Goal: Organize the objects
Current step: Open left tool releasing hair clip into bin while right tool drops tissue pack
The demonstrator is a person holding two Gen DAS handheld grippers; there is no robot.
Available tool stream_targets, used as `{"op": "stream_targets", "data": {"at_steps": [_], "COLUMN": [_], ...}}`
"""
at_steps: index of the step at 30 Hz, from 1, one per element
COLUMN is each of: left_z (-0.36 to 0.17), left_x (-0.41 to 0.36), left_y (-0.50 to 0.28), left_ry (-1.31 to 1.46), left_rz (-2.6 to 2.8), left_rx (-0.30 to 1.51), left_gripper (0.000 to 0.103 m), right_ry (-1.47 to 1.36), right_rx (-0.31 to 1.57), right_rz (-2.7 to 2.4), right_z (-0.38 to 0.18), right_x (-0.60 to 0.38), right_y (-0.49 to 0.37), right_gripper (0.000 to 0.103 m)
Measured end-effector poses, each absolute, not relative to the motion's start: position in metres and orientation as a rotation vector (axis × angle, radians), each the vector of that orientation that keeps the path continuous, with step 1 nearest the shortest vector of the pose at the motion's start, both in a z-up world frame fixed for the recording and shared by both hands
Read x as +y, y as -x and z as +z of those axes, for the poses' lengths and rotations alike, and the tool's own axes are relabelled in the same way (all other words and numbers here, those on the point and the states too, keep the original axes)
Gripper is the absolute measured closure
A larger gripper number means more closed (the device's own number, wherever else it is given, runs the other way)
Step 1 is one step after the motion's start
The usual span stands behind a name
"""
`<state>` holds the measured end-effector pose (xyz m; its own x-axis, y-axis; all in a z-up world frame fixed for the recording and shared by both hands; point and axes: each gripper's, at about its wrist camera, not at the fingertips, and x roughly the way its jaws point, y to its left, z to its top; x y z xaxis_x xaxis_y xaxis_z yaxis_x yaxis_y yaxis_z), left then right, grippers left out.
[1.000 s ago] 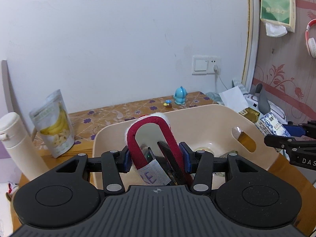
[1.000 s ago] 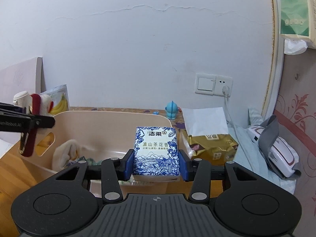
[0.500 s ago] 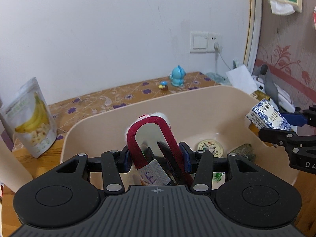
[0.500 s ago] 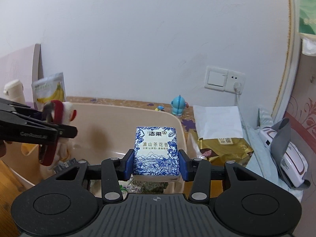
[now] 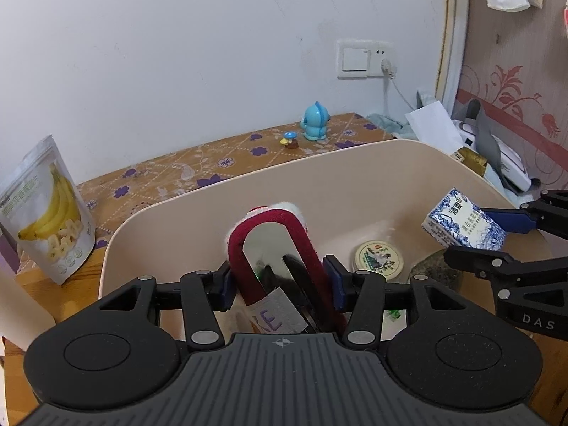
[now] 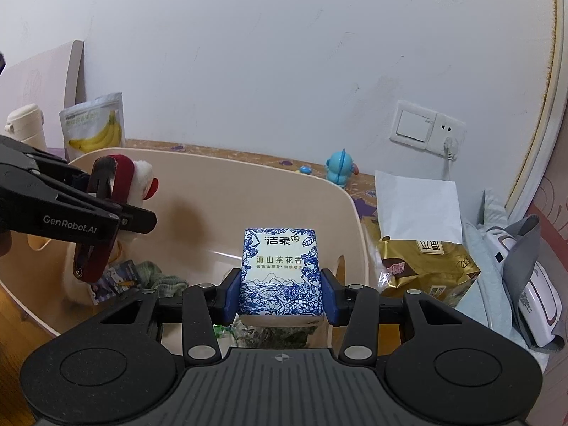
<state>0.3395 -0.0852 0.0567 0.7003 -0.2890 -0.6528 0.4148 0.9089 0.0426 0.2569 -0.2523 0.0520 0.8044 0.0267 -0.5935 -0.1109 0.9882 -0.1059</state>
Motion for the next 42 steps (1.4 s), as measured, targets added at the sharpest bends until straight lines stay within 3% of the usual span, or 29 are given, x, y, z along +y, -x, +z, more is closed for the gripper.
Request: {"op": "stream_targets", "data": {"at_steps": [6, 7, 11, 20, 22, 27, 42], "left_z": [0.058, 0.058, 0.063, 0.083, 0.088, 0.102, 0.104], "left_x": [-0.083, -0.083, -0.081, -0.071, -0.068, -0.062, -0.031], "left_y": [-0.340, -0.340, -0.336, -0.315, -0.308, -0.289, -0.232], "left_ry": [-0.169, -0.166, -0.157, -0.154, -0.152, -0.150, -0.109], "left_rz": [-0.395, -0.392, -0.358, -0.337, -0.337, -0.330, -0.299], "left_rx": [0.706, 0.710, 0.697, 0.639, 0.625, 0.592, 0.572], "left_gripper": [0.050, 0.047, 0.029, 0.022, 0.022, 0.020, 0.018], "right_ry": [0.148, 0.148, 0.136, 0.100, 0.104, 0.092, 0.084], "right_rx": [0.648, 0.647, 0.639, 0.588, 0.569, 0.543, 0.538], "right_rz": [0.077, 0.073, 0.066, 0.075, 0.073, 0.077, 0.073], "right_z": [0.053, 0.053, 0.057, 0.072, 0.076, 0.085, 0.090], "right_x": [-0.250, -0.250, -0.252, -0.256, -0.255, -0.255, -0.250], "right_y": [-0.257, -0.256, -0.253, -0.236, -0.230, -0.217, -0.174], "right_gripper": [0.057, 0.051, 0.047, 0.018, 0.006, 0.000, 0.000]}}
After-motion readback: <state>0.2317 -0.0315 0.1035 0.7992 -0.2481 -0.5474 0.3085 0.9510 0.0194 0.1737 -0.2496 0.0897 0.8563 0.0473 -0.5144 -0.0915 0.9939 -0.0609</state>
